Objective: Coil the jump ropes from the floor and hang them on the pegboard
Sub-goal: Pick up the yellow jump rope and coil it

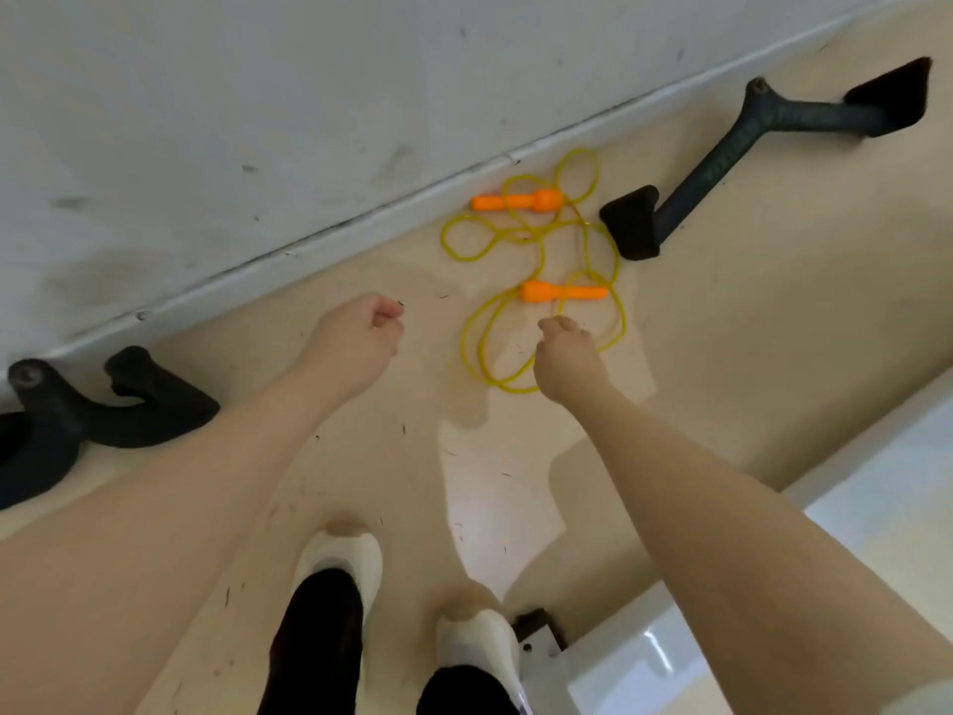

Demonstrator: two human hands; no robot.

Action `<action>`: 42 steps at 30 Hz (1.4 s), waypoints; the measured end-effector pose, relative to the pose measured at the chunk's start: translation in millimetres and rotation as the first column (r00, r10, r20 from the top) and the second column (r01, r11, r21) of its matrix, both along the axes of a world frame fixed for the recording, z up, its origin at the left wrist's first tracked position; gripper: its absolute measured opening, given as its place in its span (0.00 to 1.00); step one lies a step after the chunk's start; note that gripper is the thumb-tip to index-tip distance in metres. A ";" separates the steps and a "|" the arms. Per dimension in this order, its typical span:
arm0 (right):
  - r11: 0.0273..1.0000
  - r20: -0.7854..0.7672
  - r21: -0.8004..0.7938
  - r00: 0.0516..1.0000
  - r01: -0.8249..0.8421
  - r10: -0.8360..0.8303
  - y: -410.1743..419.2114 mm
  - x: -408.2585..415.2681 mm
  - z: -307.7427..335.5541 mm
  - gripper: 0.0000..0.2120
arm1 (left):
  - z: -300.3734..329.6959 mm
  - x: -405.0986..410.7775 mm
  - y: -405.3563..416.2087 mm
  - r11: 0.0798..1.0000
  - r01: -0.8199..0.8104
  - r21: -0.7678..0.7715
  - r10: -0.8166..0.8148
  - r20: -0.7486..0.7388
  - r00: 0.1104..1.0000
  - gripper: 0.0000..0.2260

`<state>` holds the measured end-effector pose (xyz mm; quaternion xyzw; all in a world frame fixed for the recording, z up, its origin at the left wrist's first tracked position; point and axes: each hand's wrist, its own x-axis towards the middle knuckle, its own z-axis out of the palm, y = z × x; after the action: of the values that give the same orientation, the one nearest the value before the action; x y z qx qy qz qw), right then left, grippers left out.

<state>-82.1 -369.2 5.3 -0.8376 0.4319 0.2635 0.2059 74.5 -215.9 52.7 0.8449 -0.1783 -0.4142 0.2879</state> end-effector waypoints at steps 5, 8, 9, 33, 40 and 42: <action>0.993 -0.006 -0.109 0.999 0.049 -0.050 -36.9 19.0 -78.9 0.29 | -69.5 13.1 -13.1 0.996 0.054 -0.071 -0.039 0.203 0.978 0.12; 0.988 -0.042 -0.150 0.999 0.028 -0.035 -55.0 30.3 -109.1 0.34 | -93.5 22.2 -13.8 0.990 0.114 -0.078 -0.093 0.226 0.970 0.12; 0.986 -0.059 -0.163 0.998 0.023 -0.033 -58.3 33.4 -116.1 0.34 | -99.3 25.7 -14.1 0.990 0.129 -0.064 -0.111 0.231 0.967 0.11; 0.733 0.555 0.480 0.814 -0.482 0.172 152.3 105.5 373.5 0.14 | 326.0 -24.6 130.3 0.818 -0.455 -0.351 0.358 -0.309 0.881 0.19; 0.538 0.701 0.340 0.589 -0.772 0.402 239.1 112.1 581.9 0.16 | 517.6 -25.7 222.5 0.647 -0.657 -0.387 0.594 -0.285 0.752 0.15; 0.453 0.702 0.375 0.567 -0.809 0.431 261.3 115.8 632.3 0.16 | 557.7 -23.1 252.2 0.558 -0.693 -0.456 0.562 -0.408 0.720 0.17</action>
<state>33.7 -107.9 637.7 -0.8401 -0.1193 0.2244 0.4792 51.4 36.2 610.4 0.6715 0.0516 -0.2969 0.6770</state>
